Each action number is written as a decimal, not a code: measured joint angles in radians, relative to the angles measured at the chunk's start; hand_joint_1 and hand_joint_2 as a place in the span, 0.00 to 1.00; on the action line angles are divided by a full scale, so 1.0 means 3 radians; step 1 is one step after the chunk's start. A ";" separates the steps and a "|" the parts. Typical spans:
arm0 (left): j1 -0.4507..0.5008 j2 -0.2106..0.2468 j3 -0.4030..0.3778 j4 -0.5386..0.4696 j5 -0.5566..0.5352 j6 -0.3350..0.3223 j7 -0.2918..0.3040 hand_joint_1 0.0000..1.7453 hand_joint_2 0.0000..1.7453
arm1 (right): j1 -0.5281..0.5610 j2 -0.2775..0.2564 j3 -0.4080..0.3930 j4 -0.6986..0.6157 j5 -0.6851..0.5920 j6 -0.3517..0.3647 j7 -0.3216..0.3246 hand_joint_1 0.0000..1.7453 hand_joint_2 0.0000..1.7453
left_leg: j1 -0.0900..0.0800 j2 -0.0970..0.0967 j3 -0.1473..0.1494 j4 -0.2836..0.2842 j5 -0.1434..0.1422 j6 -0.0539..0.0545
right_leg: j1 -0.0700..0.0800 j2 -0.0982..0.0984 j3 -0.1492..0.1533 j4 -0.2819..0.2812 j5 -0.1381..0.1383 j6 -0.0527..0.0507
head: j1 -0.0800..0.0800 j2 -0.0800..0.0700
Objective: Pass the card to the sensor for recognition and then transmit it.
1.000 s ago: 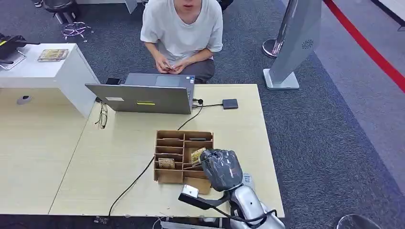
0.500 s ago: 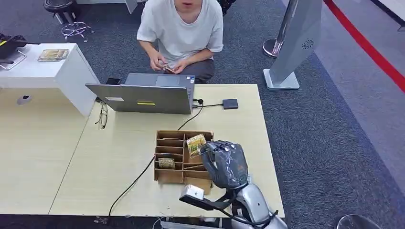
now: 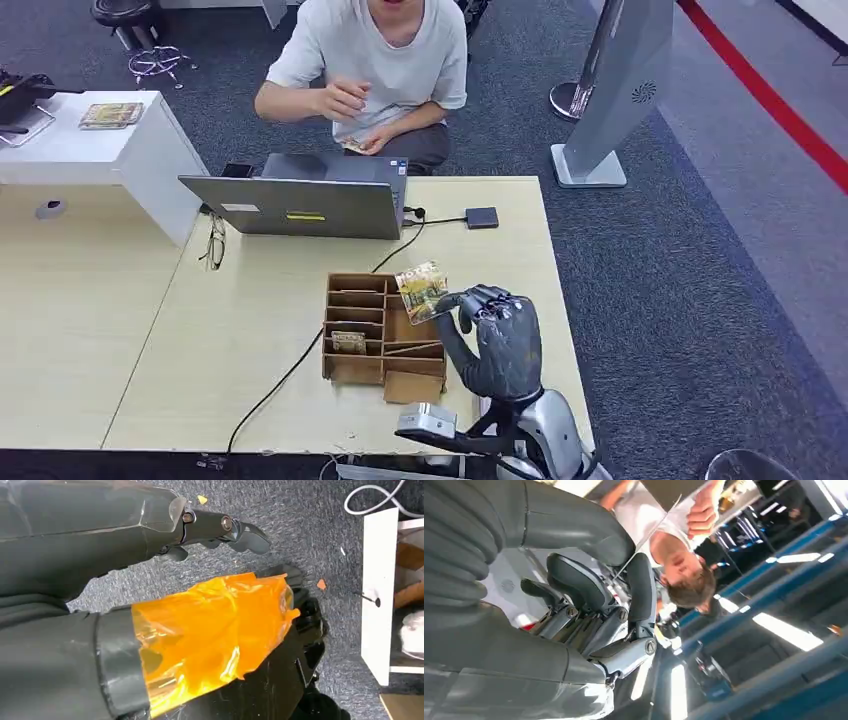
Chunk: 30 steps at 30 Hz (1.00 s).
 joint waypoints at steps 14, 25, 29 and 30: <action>-0.0123 0.0032 -0.0258 -0.0006 0.0188 -0.0048 -0.0052 0.00 0.00 | -0.0055 0.0014 -0.0104 -0.0077 0.0062 0.0001 0.0018 1.00 1.00 | 0.0000 0.0000 0.0000 0.0000 0.0000 0.0000 | 0.0000 0.0000 0.0001 0.0000 0.0001 0.0000 | 0.0000 0.0000; -0.0304 0.0029 -0.0402 0.0042 0.0110 -0.0144 0.0078 0.00 0.00 | -0.0576 0.0095 -0.0089 0.0163 0.0319 0.0363 0.0529 1.00 1.00 | 0.0000 0.0000 0.0000 0.0000 0.0003 -0.0001 | 0.0000 0.0000 0.0002 0.0002 0.0002 -0.0001 | -0.0001 0.0000; -0.0325 0.0025 -0.0420 0.0057 0.0066 -0.0221 0.0033 0.00 0.00 | -0.0745 0.0125 -0.0067 0.0308 0.0379 0.0459 0.0641 1.00 1.00 | 0.0000 -0.0001 0.0000 0.0000 0.0003 -0.0001 | 0.0000 0.0000 0.0002 0.0002 0.0002 -0.0001 | -0.0001 0.0000; -0.0332 0.0023 -0.0423 0.0070 0.0058 -0.0230 0.0027 0.00 0.00 | -0.0786 0.0131 -0.0060 0.0341 0.0383 0.0474 0.0651 1.00 1.00 | 0.0000 -0.0001 0.0000 0.0000 0.0003 -0.0001 | 0.0000 0.0000 0.0002 0.0002 0.0002 -0.0001 | 0.0000 0.0000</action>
